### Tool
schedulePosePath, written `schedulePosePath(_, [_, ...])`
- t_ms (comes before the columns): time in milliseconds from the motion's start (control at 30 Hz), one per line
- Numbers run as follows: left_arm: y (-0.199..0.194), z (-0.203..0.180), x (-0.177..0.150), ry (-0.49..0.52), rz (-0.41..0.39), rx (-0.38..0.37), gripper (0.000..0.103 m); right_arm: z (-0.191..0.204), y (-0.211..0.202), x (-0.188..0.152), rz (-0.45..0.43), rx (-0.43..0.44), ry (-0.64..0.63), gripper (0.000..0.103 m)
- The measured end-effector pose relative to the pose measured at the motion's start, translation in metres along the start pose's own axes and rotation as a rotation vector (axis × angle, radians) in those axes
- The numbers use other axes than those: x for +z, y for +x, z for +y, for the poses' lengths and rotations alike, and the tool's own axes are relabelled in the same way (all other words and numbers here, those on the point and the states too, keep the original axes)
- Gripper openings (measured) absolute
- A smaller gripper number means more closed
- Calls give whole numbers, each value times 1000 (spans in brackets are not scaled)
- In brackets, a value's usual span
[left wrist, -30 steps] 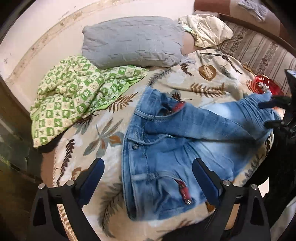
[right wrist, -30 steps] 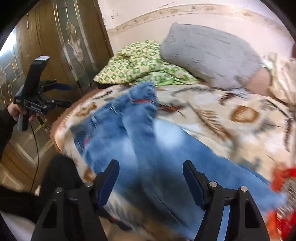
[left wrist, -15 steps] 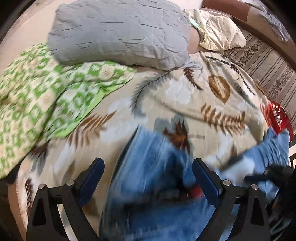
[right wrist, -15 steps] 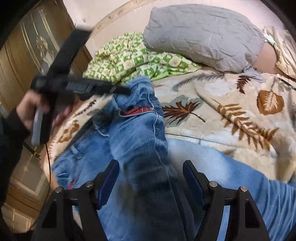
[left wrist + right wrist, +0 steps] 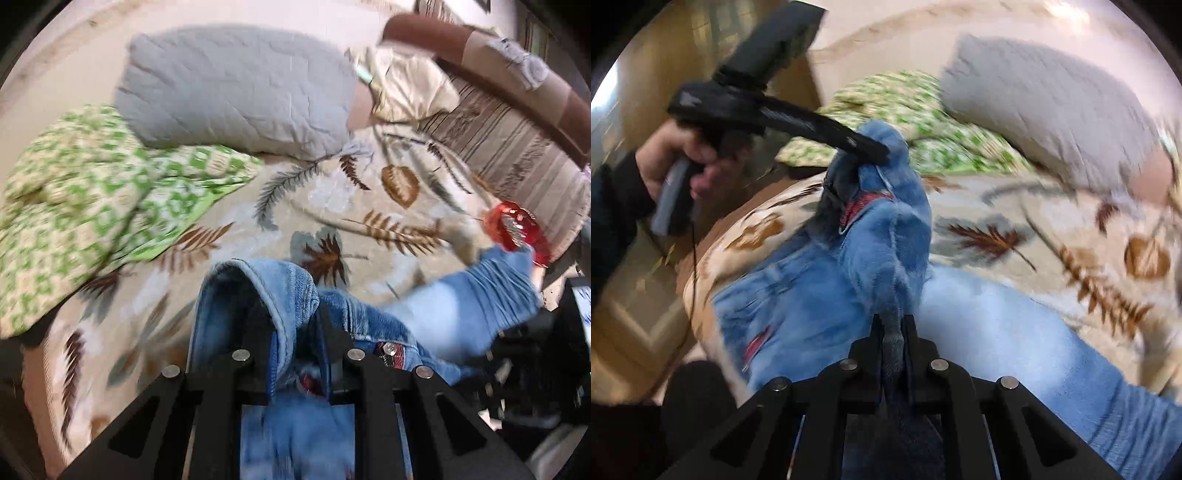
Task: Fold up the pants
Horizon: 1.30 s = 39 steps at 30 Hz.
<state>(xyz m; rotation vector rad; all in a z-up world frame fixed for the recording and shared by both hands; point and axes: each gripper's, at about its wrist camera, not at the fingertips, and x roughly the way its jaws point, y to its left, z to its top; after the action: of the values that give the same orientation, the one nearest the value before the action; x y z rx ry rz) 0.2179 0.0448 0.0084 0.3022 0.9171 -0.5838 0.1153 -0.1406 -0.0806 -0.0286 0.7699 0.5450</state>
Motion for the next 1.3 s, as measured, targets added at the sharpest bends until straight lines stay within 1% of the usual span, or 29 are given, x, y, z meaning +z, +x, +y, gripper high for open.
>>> schedulePosePath(67, [-30, 0, -32, -31, -25, 2, 19, 24, -15, -9, -25, -16, -110, 9])
schedulePosePath(133, [-50, -1, -74, -67, -28, 11, 19, 44, -22, -24, -37, -32, -199, 9])
schedulePosePath(167, [-54, -3, -101, -87, -24, 15, 19, 52, -21, -32, -32, -28, -224, 9])
schedulePosePath(233, [-45, 0, -138, -129, 18, 41, 19, 70, -11, -55, 17, -24, -283, 10])
schedulePosePath(267, [-35, 1, -156, -161, 55, 54, 18, 74, -5, -62, 36, -25, -302, 12])
schedulePosePath(300, [-22, 5, -176, -197, 103, 96, 17, 82, 6, -73, 81, -36, -336, 12])
schedulePosePath(333, [-12, 8, -190, -221, 140, 114, 18, 87, 14, -80, 118, -57, -361, 12])
schedulePosePath(367, [-2, 13, -206, -263, 181, 124, 18, 90, 21, -86, 151, -85, -383, 18])
schedulePosePath(400, [-2, 15, -213, -293, 181, 130, 19, 93, 22, -88, 164, -92, -389, 22])
schedulePosePath(433, [-10, 15, -220, -325, 151, 124, 23, 95, 19, -88, 161, -80, -385, 41])
schedulePosePath(467, [-21, 14, -221, -343, 117, 126, 54, 95, 10, -86, 150, -46, -376, 75])
schedulePosePath(500, [-32, 14, -221, -354, 78, 140, 91, 95, 2, -85, 127, -32, -365, 86])
schedulePosePath(533, [-46, 13, -220, -362, 22, 159, 98, 94, -9, -83, 86, -28, -351, 90])
schedulePosePath(567, [-59, 13, -217, -361, -40, 162, 99, 92, -21, -81, 36, -25, -337, 90])
schedulePosePath(600, [-69, 14, -213, -362, -66, 154, 99, 88, -29, -78, 18, -22, -326, 90])
schedulePosePath(667, [-79, 20, -205, -390, -88, 144, 99, 81, -39, -73, 2, -37, -298, 90])
schedulePosePath(700, [-80, 25, -201, -407, -99, 120, 99, 75, -43, -69, -11, -34, -277, 90])
schedulePosePath(767, [-75, 32, -189, -425, -96, 118, 99, 64, -47, -64, -26, -40, -232, 90])
schedulePosePath(900, [-52, 41, -169, -420, -60, 101, 99, 52, -50, -58, -35, -59, -174, 90])
schedulePosePath(1000, [-42, 39, -156, -414, -23, 105, 99, 47, -53, -56, -31, -73, -165, 90])
schedulePosePath(1033, [-41, 35, -150, -401, -27, 92, 99, 46, -54, -56, -31, -81, -167, 90])
schedulePosePath(1067, [-40, 24, -140, -353, -33, 73, 99, 42, -56, -56, -34, -92, -159, 90])
schedulePosePath(1100, [-39, 13, -131, -303, -39, 76, 99, 38, -58, -57, -33, -94, -147, 90])
schedulePosePath(1133, [-38, -4, -119, -230, -51, 78, 99, 30, -62, -59, -33, -105, -115, 90])
schedulePosePath(1167, [-36, -21, -107, -165, -62, 63, 99, 22, -66, -61, -32, -117, -75, 90])
schedulePosePath(1233, [-28, -49, -86, -77, -80, 8, 99, 4, -79, -68, -33, -144, 25, 90])
schedulePosePath(1267, [-17, -71, -70, -27, -81, -44, 99, -6, -86, -74, -36, -166, 76, 90])
schedulePosePath(1300, [-8, -85, -60, 4, -74, -77, 99, -14, -94, -79, -40, -188, 119, 90])
